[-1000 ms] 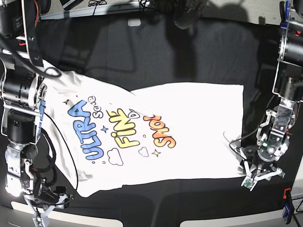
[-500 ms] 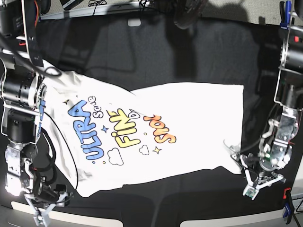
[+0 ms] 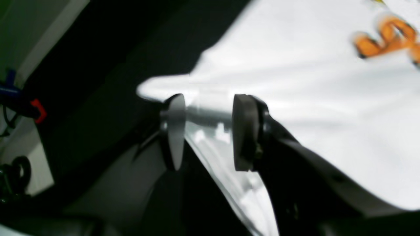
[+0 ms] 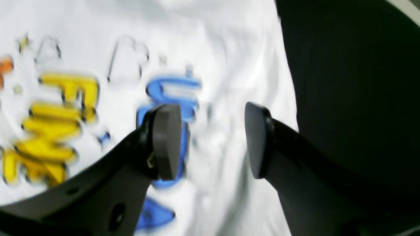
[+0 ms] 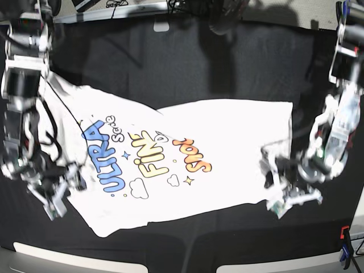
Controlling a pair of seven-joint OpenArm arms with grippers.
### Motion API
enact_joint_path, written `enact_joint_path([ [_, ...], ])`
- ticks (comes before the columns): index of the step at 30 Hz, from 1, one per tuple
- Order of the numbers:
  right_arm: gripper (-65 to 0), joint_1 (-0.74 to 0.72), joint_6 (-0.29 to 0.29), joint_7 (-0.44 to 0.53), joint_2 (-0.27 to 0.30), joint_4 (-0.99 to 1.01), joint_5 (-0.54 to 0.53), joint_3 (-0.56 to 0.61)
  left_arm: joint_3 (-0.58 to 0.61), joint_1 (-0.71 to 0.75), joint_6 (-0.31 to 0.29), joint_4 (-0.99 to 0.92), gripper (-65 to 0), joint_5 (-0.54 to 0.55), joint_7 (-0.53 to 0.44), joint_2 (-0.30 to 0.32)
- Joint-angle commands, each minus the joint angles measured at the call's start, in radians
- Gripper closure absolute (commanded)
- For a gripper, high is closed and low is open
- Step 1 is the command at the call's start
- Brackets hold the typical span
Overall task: Layout the t-shirt on the table in an organized manner, then fold the t-shirt properly
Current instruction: 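Release the shirt and regrasp its edges with both grippers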
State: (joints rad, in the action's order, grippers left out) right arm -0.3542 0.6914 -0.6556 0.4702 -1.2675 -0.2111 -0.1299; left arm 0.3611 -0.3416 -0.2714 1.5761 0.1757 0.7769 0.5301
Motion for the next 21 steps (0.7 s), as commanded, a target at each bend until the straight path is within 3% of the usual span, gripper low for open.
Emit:
enact_joint_path([
  [1, -29.8, 0.014, 0.007, 0.019, 0.022, -0.065, -0.034, -0.037, -0.008, 0.0, 0.002, 0.056, -21.5, -0.008, -0.001, 0.02],
  [6, -29.8, 0.237, 0.007, 0.018, 0.019, -0.272, -0.12, -0.242, -0.008, 0.079, -0.066, 0.085, -21.6, 0.01, 0.026, 0.09],
  [9, -29.8, 0.327, 0.007, 0.018, 0.02, -0.353, -0.168, -0.347, -0.008, 0.067, -0.075, 0.015, -21.6, 0.155, 0.017, 0.143],
  [11, -29.8, 0.364, 0.007, 0.016, 0.02, -0.391, -0.172, -0.399, -0.008, 0.047, -0.127, -0.04, -21.6, 0.285, 0.008, 0.171],
  [16, -29.8, 0.391, 0.007, -0.026, 0.02, -0.425, -0.175, -0.47, -0.008, -0.013, -0.29, -0.181, -21.6, 0.48, 0.008, 0.168],
  [21, -29.8, 0.391, 0.007, -0.03, 0.019, -0.425, -0.194, -0.478, -0.008, -0.073, -0.353, -0.33, -21.6, 0.52, -0.029, 0.132],
])
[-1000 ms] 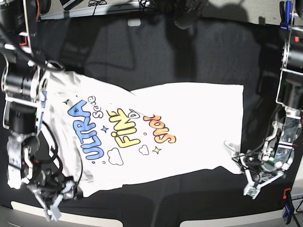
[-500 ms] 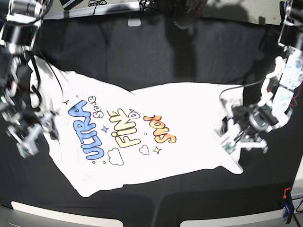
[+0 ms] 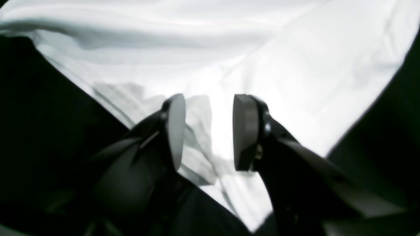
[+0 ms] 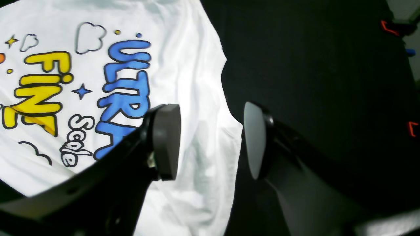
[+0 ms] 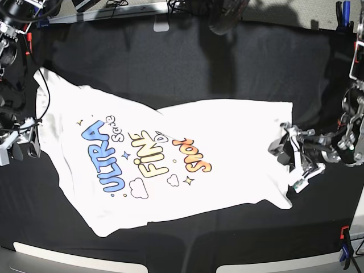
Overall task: Layout the t-shirt on the table in an organized manner, then fold the t-shirt properly
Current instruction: 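Release the shirt and regrasp its edges with both grippers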
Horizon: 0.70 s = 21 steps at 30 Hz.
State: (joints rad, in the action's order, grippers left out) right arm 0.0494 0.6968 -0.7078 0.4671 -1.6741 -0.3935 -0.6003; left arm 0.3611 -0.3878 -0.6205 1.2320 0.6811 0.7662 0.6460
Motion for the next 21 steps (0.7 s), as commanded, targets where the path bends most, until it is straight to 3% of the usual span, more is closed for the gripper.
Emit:
enact_joint_path([
  [1, -29.8, -0.013, 0.001, 0.023, 0.023, -0.019, -0.012, -0.008, -0.008, -0.037, -0.01, -0.019, -21.6, 0.003, -0.032, 0.01],
  [9, -29.8, -0.013, 0.001, 0.021, 0.023, -0.019, -0.011, -0.008, -0.008, -0.079, -0.078, -0.22, -21.6, -0.051, -0.088, -0.036],
  [17, -29.8, -0.013, 0.001, 0.021, 0.023, -0.019, -0.012, -0.008, -0.008, -0.071, -0.078, -0.227, -21.6, -0.056, -0.116, -0.059],
  [21, -29.8, -0.013, 0.001, 0.021, 0.023, -0.019, -0.012, -0.008, -0.008, -0.047, -0.078, -0.227, -21.6, -0.194, -0.116, -0.084],
])
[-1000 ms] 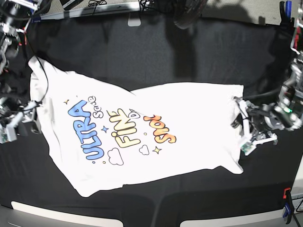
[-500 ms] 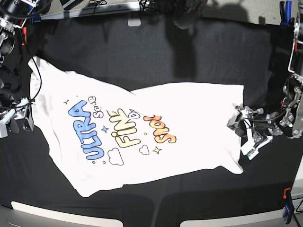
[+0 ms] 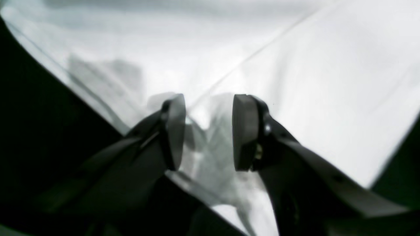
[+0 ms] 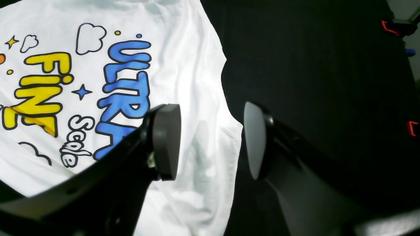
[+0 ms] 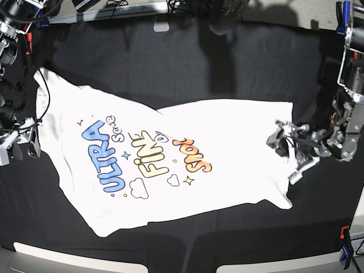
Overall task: Layout the t-shirt on the table in an organized manner, then fold the t-shirt properly
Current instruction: 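Release the shirt and regrasp its edges with both grippers, then lift the shirt edge with the left gripper and pull it away from the print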
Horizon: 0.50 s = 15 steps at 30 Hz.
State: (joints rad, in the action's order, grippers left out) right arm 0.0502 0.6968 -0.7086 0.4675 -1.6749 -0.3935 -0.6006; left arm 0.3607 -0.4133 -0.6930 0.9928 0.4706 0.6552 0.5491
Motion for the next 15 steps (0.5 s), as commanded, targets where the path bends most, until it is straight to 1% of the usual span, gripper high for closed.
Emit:
enact_joint_path([
  [1, -29.8, -0.014, 0.001, 0.022, 0.023, -0.018, -0.012, -0.007, -0.008, -0.014, -0.005, 0.013, -21.6, -0.003, -0.01, 0.01],
  [6, -29.8, -0.014, 0.001, 0.021, 0.023, -0.018, -0.012, -0.007, -0.008, 0.014, -0.005, 0.013, -21.6, -0.004, -0.019, 0.011],
  [8, -29.8, -0.014, 0.001, 0.017, 0.023, -0.018, -0.012, -0.007, -0.008, 0.011, -0.005, 0.014, -21.4, 0.027, -0.008, 0.013],
  [9, -29.8, -0.014, 0.001, 0.011, 0.023, -0.018, -0.012, -0.007, -0.008, 0.011, -0.005, 0.018, -18.8, 0.048, -0.002, 0.014],
  [10, -29.8, -0.014, 0.001, 0.008, 0.022, -0.018, -0.012, -0.007, -0.008, 0.011, -0.005, 0.023, -12.8, 0.065, 0.002, 0.014],
  [11, -29.8, -0.013, 0.001, 0.009, 0.022, -0.018, -0.013, -0.007, -0.008, 0.012, -0.005, 0.027, -4.4, 0.075, 0.002, 0.014],
  [12, -29.8, -0.014, 0.001, 0.009, 0.023, -0.018, -0.016, -0.007, -0.008, 0.012, -0.005, 0.033, 0.0, 0.082, 0.002, 0.014],
  [15, -29.8, -0.013, 0.001, 0.009, 0.023, -0.019, -0.059, -0.007, -0.008, 0.011, -0.005, 0.076, 0.0, 0.08, 0.006, 0.02],
])
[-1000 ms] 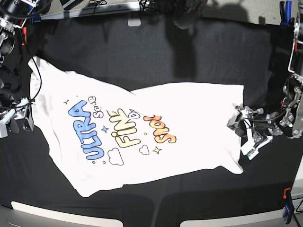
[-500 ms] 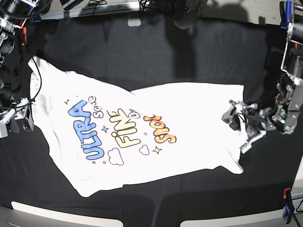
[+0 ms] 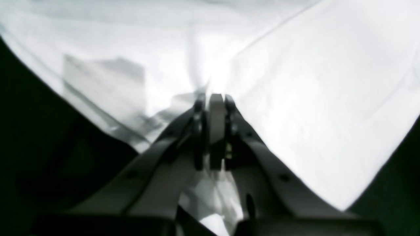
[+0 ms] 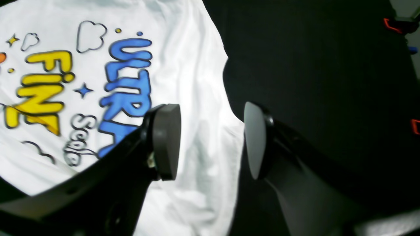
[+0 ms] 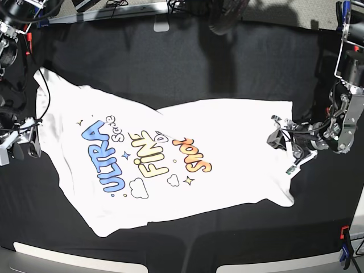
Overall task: Layout the t-shirt on the table in an organized manner, then fold the t-shirt properly
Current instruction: 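Lift the shirt edge with the left gripper and pull it away from the print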
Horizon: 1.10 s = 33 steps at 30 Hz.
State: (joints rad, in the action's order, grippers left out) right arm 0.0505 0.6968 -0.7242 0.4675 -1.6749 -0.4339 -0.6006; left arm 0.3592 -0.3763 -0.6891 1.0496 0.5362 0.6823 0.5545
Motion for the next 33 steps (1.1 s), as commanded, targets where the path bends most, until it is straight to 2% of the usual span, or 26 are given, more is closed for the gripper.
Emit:
enact_joint_path([
  [1, -29.8, -0.014, 0.001, 0.024, 0.023, -0.022, -0.035, -0.007, -0.006, -0.026, -0.009, 0.042, 0.0, 0.014, -0.01, 0.017],
  [3, -29.8, -0.014, 0.001, 0.011, 0.022, -0.032, -0.051, -0.007, -0.006, -0.025, 0.001, 0.099, 0.0, 0.014, 0.029, 0.021],
  [7, -29.8, -0.013, 0.001, -0.068, 0.023, -0.06, -0.106, -0.007, -0.006, -0.022, 0.101, 0.236, 0.0, 0.014, 0.09, 0.028],
  [10, -29.8, -0.014, 0.001, -0.116, 0.023, -0.08, -0.153, -0.007, -0.006, -0.022, 0.129, 0.318, 0.0, 0.013, 0.12, 0.028],
  [17, -29.8, -0.014, 0.001, -0.134, 0.023, -0.097, -0.153, -0.007, -0.006, -0.019, 0.129, 0.418, 0.0, 0.014, 0.239, 0.028],
  [23, -29.8, -0.014, 0.001, -0.136, 0.023, -0.097, -0.153, -0.007, -0.006, -0.006, 0.13, 0.418, 0.0, -0.015, 0.242, 0.028],
  [26, -29.8, -0.014, 0.001, -0.137, 0.023, -0.097, -0.153, -0.007, -0.006, 0.017, 0.129, 0.418, -9.9, -0.015, 0.242, 0.028],
  [27, -29.8, -0.014, 0.001, -0.137, 0.023, -0.097, -0.153, -0.007, -0.006, 0.026, 0.129, 0.418, -10.4, -0.015, 0.241, 0.028],
  [30, -29.8, -0.014, 0.001, -0.137, 0.023, -0.097, -0.153, -0.007, -0.006, 0.05, 0.129, 0.418, -10.1, -0.015, 0.237, 0.028],
  [33, -29.8, -0.014, 0.001, -0.137, 0.023, -0.097, -0.153, -0.007, -0.006, 0.064, 0.129, 0.418, -6.5, -0.036, 0.22, 0.028],
])
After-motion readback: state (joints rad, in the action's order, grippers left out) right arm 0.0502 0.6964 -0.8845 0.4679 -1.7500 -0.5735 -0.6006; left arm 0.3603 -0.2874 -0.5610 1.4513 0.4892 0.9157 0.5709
